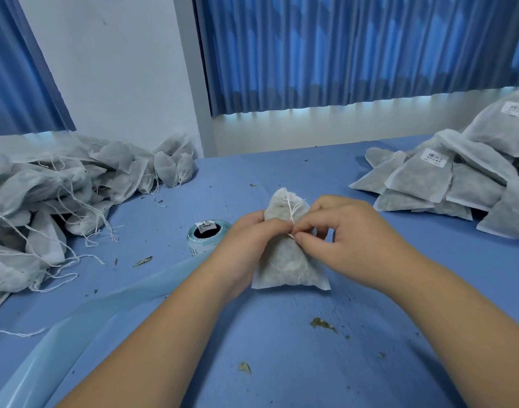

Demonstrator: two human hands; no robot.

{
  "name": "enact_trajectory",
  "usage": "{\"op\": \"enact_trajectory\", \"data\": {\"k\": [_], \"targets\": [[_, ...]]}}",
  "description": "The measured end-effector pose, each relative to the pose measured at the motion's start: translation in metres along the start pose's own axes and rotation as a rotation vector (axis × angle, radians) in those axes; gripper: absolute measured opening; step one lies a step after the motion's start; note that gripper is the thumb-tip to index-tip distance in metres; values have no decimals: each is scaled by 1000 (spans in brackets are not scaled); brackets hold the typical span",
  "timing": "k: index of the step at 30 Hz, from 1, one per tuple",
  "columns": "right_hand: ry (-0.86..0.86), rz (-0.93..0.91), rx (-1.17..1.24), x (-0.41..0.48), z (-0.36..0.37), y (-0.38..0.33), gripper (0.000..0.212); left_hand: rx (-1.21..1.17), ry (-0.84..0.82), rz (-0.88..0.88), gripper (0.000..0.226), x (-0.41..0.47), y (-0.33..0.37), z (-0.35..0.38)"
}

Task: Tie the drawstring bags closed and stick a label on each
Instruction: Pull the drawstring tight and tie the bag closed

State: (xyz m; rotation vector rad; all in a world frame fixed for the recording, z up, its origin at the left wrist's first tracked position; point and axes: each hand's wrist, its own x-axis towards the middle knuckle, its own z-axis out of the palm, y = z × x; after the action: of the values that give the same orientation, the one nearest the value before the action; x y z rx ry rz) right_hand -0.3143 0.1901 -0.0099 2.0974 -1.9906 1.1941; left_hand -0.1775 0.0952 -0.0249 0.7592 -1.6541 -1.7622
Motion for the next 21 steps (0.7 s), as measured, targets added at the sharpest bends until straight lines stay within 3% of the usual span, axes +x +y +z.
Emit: {"op": "enact_trajectory", "data": {"k": [3,8,12,15,19,21], "targets": [[-8,-6,27,0,0,2,14,11,54,19,25,-1,4,1],[22,-20,122,2,0,-2,18,93,221,89,40,-7,17,4],[38,6,168,2,5,-5,16,171,405,73,24,-26,27,-9],[-82,75,179,0,14,-5,16,224,535,32,24,-51,26,-28],[-239,76,107,-4,35,-10,16,336,658,16,43,-79,15,-51],[-271,68,127,-6,43,-14,16,363,675,15,37,-89,8,-58]]}}
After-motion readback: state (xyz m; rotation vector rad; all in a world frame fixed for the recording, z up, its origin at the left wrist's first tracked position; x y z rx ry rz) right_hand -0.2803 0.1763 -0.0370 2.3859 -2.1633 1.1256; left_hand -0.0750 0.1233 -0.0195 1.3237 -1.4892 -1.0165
